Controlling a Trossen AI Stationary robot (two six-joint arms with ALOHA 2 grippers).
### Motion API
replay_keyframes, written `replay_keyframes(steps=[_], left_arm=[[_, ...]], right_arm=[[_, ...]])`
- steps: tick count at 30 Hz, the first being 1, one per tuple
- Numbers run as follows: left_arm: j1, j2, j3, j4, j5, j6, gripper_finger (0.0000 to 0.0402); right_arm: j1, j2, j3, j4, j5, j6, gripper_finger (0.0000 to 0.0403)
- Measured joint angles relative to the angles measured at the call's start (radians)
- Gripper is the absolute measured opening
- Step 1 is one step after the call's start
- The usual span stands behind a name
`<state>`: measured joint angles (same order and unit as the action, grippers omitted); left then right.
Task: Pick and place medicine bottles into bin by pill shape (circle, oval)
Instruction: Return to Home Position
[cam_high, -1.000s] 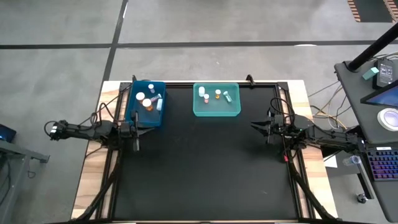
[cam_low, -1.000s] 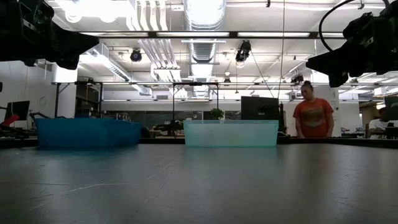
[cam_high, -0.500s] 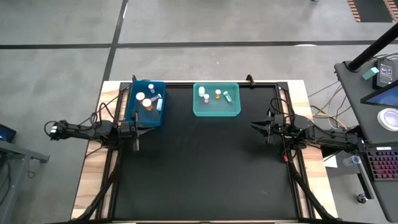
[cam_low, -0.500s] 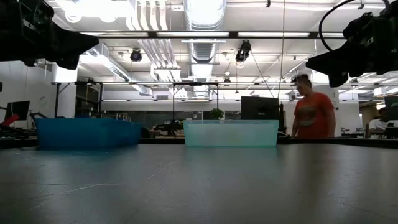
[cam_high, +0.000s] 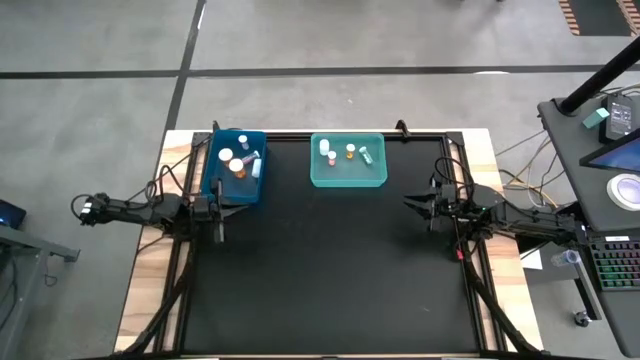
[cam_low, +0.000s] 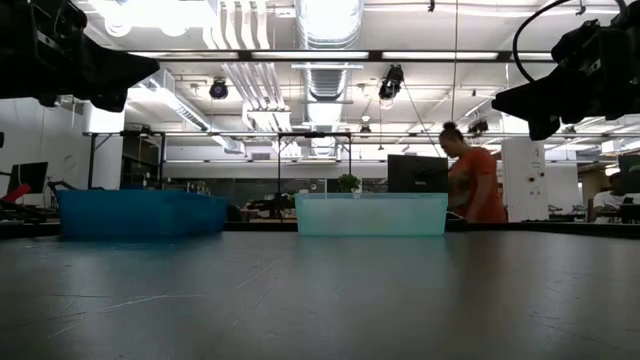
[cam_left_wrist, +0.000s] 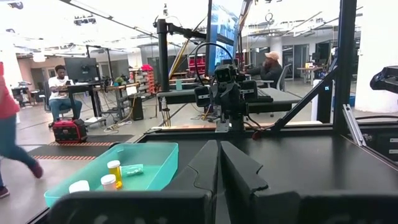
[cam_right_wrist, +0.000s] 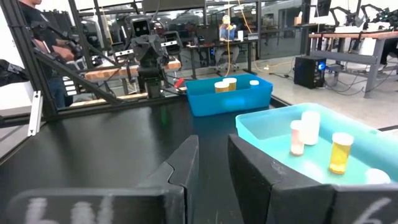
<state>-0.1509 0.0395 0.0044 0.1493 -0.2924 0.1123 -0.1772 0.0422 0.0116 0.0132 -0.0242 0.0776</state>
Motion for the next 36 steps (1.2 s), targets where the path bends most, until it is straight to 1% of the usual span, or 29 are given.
replay_keyframes(steps=[8,21,32,36], left_arm=[[0.000,0.000,0.000,0.000,0.000,0.000,0.0000],[0.000,-0.001,0.000,0.000,0.000,0.000,0.0000],[0.000,0.000,0.000,0.000,0.000,0.000,0.0000],[0.000,0.000,0.000,0.000,0.000,0.000,0.0000]], right_arm=[[0.000,0.000,0.000,0.000,0.000,0.000,0.0068],[0.000,0.000,0.000,0.000,0.000,0.000,0.0082],[0.000,0.000,0.000,0.000,0.000,0.000,0.0069],[0.000,0.000,0.000,0.000,0.000,0.000,0.0069]])
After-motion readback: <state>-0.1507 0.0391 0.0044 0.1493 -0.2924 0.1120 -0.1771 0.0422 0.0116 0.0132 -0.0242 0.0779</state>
